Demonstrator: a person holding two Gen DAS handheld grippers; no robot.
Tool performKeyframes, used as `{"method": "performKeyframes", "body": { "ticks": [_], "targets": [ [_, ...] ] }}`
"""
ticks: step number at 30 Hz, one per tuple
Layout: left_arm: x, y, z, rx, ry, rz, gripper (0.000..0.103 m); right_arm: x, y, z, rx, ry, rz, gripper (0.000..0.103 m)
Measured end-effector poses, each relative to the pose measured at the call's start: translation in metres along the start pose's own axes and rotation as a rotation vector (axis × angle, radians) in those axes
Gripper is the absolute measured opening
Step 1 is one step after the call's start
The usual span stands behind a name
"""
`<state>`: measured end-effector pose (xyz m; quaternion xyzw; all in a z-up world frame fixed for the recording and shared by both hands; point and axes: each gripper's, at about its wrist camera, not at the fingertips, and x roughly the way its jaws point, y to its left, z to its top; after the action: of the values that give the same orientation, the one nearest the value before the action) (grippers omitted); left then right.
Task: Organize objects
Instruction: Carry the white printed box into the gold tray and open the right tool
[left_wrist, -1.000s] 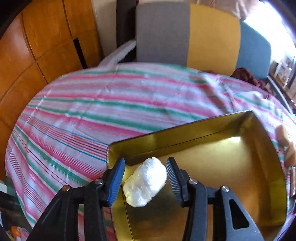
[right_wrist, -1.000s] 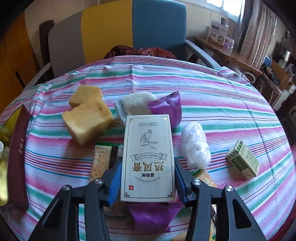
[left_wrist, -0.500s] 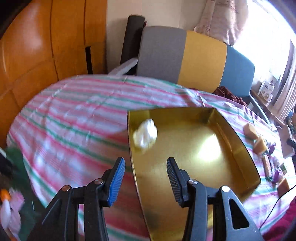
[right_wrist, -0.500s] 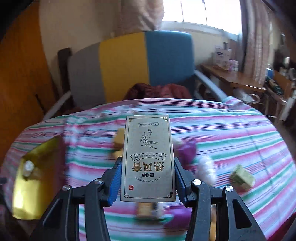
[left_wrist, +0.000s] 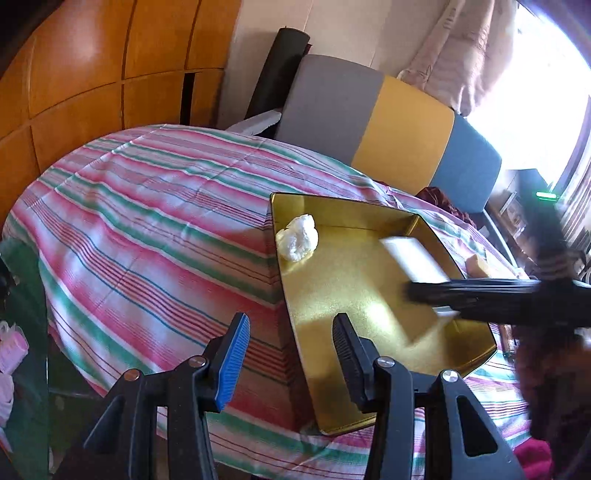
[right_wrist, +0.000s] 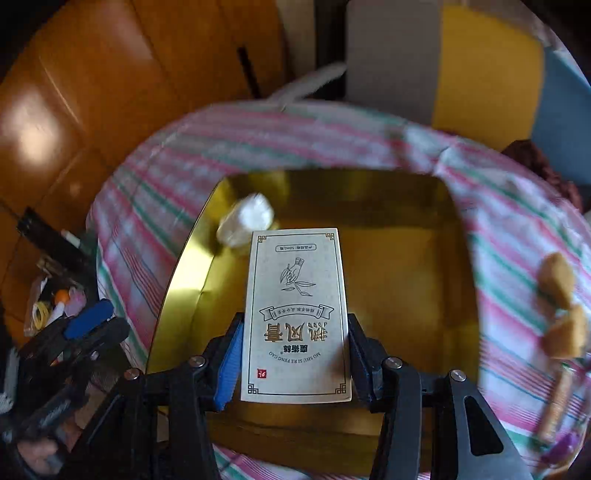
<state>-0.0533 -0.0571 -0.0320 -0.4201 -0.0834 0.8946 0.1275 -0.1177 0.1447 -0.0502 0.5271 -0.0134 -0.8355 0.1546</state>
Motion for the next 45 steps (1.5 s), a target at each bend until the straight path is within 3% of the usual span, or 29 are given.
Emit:
{"method": "performKeyframes", "body": {
  "ticks": [2,6,8,9,10,11,17,37,45],
  "targets": [
    [0.001,0.007,-0.002,-0.021,0.005,0.0,0.047,0.033,0.016,0.012,0.004,0.066,-0.006,0.051],
    [0.004,0.021,-0.003,-0.063,0.013,0.01,0.047,0.078,0.04,0.036,0.026,0.106,-0.032,0.052],
    [0.004,0.026,-0.003,-0.077,0.011,0.016,0.047,0.088,0.043,0.045,0.073,0.093,0.027,0.053],
    [0.005,0.027,-0.003,-0.082,0.01,0.02,0.047,0.091,0.043,0.05,0.103,0.088,0.069,0.059],
    [0.004,0.028,-0.003,-0.086,0.01,0.023,0.047,0.091,0.04,0.053,0.136,0.083,0.106,0.074],
    [0.005,0.029,-0.003,-0.089,0.009,0.026,0.047,0.09,0.038,0.054,0.161,0.073,0.126,0.079],
    [0.005,0.028,-0.003,-0.083,0.001,0.042,0.047,0.064,0.033,0.044,0.145,0.005,0.15,0.086],
    [-0.02,-0.032,-0.002,0.09,-0.049,0.094,0.047,-0.054,0.011,-0.049,-0.103,-0.262,-0.14,0.098],
    [-0.015,-0.07,-0.005,0.177,-0.029,0.045,0.047,-0.083,-0.04,-0.073,-0.046,-0.303,-0.219,0.099]
  ]
}}
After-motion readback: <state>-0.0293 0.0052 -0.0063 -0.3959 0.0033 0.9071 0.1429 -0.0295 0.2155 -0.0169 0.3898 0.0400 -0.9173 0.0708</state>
